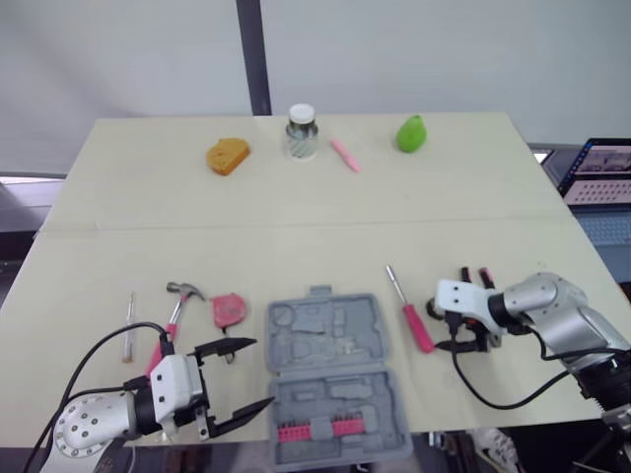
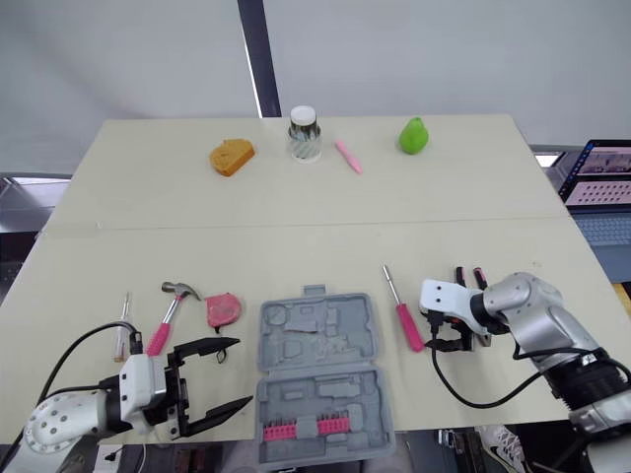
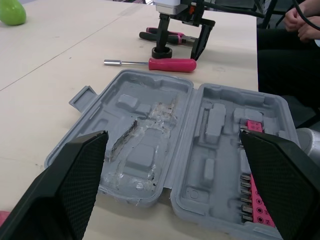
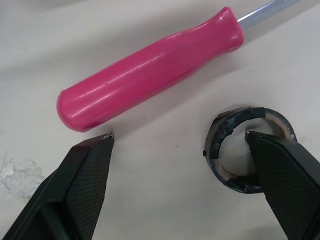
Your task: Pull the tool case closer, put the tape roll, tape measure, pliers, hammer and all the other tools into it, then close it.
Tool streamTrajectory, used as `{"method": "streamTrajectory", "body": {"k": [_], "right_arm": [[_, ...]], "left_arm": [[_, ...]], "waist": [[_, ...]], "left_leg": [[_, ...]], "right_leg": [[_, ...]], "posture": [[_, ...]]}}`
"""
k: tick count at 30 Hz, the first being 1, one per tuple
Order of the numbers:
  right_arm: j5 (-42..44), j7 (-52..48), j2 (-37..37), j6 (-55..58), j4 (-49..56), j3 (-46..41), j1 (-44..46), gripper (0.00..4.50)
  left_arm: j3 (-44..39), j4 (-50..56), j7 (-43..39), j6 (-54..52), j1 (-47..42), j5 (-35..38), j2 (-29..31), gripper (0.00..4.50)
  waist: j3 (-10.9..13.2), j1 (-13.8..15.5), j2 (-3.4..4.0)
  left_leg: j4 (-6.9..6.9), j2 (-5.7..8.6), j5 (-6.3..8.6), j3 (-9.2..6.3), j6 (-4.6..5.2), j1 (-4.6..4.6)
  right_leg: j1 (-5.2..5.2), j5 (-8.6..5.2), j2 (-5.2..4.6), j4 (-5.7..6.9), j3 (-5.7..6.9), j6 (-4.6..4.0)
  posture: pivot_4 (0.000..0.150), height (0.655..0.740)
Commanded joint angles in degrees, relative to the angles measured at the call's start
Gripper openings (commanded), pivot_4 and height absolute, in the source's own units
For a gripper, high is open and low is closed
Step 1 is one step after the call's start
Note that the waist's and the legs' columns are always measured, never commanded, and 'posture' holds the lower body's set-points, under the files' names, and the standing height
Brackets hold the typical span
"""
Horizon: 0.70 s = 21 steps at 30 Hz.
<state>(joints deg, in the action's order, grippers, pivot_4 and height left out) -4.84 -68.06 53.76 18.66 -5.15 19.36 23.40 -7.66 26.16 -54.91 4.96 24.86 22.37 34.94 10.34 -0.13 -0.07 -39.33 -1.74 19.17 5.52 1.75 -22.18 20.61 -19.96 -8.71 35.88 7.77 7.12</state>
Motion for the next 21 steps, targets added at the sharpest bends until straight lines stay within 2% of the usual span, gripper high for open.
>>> {"method": "streamTrajectory", "body": {"k": [1,2,8,21], "right_arm": [[-0.61,-0.67,-0.2,-0.78,-0.2,-0.43,0.59,3.52],[-0.64,-0.65,-0.25,-0.79,-0.24,-0.4,0.67,3.14],[-1.0,-0.64,-0.58,-1.09,-0.69,-0.35,0.96,0.04],[-0.44,-0.57,0.78,0.3,1.65,-2.43,1.12,0.04]], "left_arm": [[0.11,0.67,0.21,1.01,0.48,-0.04,-0.07,4.5],[0.13,0.68,0.25,1.05,0.48,-0.08,-0.1,4.5],[0.42,0.84,0.56,1.14,0.57,-0.25,-0.31,4.5],[0.67,-0.66,1.24,-0.26,-2.07,1.31,-1.24,4.5]], "waist": [[0.0,0.0,0.0],[0.0,0.0,0.0],[0.0,-0.01,0.0],[0.0,0.03,0.0]], "left_leg": [[0.0,0.0,0.0,0.0,0.0,0.0],[0.0,0.0,0.0,0.0,0.0,0.0],[0.0,0.0,0.0,0.0,0.0,0.0],[-0.02,0.0,0.0,0.0,0.0,0.0]], "right_leg": [[0.0,0.0,0.0,0.0,0.0,0.0],[0.0,0.0,0.0,0.0,0.0,0.0],[0.0,0.0,0.01,0.01,0.0,0.0],[0.0,0.0,0.01,0.02,0.0,0.0]], "posture": [[0.15,0.695],[0.15,0.695],[0.15,0.695],[0.15,0.695]]}}
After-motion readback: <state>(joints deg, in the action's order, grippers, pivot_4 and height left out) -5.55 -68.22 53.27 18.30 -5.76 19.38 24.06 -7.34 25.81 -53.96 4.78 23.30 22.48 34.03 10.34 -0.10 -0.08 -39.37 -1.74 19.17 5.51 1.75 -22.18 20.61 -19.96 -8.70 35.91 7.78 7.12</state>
